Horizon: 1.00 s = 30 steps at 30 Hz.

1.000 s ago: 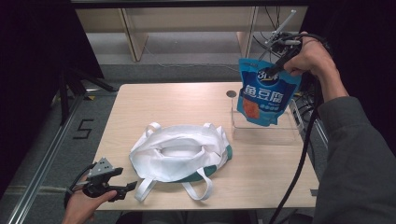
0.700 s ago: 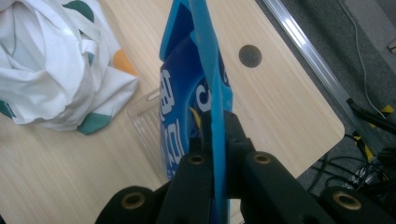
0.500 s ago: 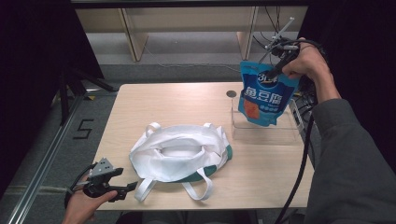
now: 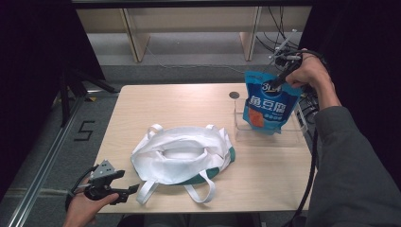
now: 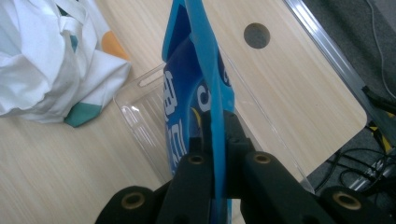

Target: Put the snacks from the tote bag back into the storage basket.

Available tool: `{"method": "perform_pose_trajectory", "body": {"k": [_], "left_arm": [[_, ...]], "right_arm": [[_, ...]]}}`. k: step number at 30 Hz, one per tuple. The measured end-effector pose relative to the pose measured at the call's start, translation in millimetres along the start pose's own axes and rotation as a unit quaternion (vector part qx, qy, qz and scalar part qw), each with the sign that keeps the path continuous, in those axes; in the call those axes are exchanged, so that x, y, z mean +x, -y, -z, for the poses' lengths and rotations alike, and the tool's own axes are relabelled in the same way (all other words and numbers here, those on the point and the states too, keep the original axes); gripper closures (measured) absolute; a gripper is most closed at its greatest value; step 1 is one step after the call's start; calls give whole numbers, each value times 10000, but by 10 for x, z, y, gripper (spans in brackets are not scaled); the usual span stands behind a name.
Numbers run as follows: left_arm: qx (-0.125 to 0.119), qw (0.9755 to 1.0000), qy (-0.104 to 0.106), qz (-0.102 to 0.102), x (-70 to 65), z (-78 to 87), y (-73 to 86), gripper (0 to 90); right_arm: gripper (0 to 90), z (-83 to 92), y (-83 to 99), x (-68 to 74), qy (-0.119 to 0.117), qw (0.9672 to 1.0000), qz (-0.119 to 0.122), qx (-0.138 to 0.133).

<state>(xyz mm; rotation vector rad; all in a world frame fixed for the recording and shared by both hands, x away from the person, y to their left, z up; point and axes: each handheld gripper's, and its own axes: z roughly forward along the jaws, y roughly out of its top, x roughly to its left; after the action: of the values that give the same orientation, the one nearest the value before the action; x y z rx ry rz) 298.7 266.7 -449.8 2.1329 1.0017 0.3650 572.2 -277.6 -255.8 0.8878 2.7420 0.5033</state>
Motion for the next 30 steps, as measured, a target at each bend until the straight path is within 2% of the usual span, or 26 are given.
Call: {"method": "perform_pose_trajectory", "body": {"k": [10,16,18,19,21,22,24,25,26,28,30], "left_arm": [[-9,10000,-2,12,-1,1,1,224],[6,10000,-3,1,-2,0,0,224],[0,10000,-1,3,-4,1,0,224],[-2,10000,0,-3,-4,1,0,224],[0,10000,0,2,-6,1,1,224],[37,10000,-7,-37,-1,4,0,224],[-19,10000,8,0,-5,-2,3,224],[1,10000,-2,-11,-4,3,1,224],[1,10000,-4,-6,-3,1,1,224],[57,10000,-7,-50,1,5,-1,224],[-166,9997,21,171,-31,-24,5,224]], "right_arm": [[900,-170,89,3,-195,9998,-49,0],[900,-175,120,-4,-254,9996,-87,-103],[900,-173,136,-3,-227,9995,-212,-67],[900,-180,145,-16,-258,9994,-133,-179],[895,-181,167,-1,-243,9991,-227,-258],[880,-178,180,-10,-223,9989,-227,-339],[779,-154,196,-15,-145,9978,-383,-519],[751,-126,205,-2,-94,9968,-561,-568],[730,-105,215,6,-16,9960,-602,-663],[643,-71,228,49,-11,9932,-686,-943],[593,-37,244,91,80,9891,-914,-1154]]}}
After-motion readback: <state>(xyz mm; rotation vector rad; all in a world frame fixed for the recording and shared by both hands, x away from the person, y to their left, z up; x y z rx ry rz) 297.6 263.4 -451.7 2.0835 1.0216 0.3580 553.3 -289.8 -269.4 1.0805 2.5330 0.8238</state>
